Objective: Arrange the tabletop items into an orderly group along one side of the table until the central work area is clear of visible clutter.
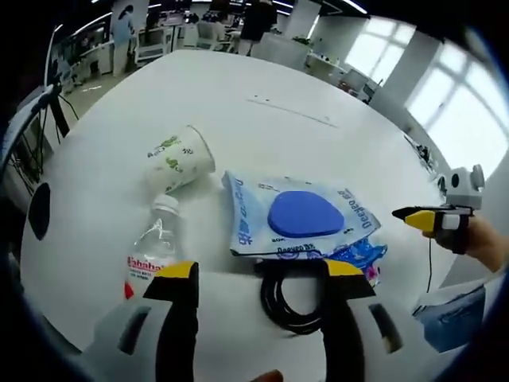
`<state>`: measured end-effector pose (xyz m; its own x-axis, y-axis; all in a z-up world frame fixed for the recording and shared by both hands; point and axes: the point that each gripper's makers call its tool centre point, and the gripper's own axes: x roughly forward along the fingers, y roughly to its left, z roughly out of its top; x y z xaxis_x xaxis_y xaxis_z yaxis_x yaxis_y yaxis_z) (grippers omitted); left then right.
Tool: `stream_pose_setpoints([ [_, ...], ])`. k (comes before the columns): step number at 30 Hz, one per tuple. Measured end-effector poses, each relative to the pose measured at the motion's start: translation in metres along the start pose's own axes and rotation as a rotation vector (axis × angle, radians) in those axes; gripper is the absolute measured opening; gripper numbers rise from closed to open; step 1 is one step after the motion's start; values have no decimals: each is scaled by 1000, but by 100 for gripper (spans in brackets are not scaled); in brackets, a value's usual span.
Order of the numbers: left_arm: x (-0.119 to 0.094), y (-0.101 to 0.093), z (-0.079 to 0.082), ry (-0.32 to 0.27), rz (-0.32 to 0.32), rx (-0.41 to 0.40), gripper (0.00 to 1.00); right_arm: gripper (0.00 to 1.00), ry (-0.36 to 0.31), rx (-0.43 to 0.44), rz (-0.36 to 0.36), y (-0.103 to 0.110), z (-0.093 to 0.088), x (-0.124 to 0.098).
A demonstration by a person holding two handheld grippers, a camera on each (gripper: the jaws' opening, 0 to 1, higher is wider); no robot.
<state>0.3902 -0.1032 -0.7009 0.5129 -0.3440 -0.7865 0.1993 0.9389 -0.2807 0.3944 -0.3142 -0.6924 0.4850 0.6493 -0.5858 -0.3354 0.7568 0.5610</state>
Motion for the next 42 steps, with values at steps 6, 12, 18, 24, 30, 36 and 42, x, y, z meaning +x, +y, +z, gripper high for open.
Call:
stream_pose_setpoints([
  [6, 4, 8, -2, 14, 9, -22, 59, 38, 21, -12, 2, 4, 2, 11],
  [12, 10, 14, -6, 34, 16, -28, 56, 36, 47, -8, -13, 0, 1, 25],
  [18, 12, 16, 1, 3, 1, -75, 50, 36, 63, 16, -16, 0, -3, 36],
  [24, 21, 19, 1, 10, -10, -94, 46, 35, 84, 53, -21, -1, -10, 44],
  [30, 26, 19, -3, 4, -18, -134, 45, 27, 80, 73, -18, 0, -7, 49],
  [36, 26, 19, -3, -8, -24, -154, 41, 23, 105, 68, -21, -2, -15, 55],
  [42, 29, 19, -1, -34, -48, -163, 22, 12, 99, 73, -5, 0, -15, 58],
])
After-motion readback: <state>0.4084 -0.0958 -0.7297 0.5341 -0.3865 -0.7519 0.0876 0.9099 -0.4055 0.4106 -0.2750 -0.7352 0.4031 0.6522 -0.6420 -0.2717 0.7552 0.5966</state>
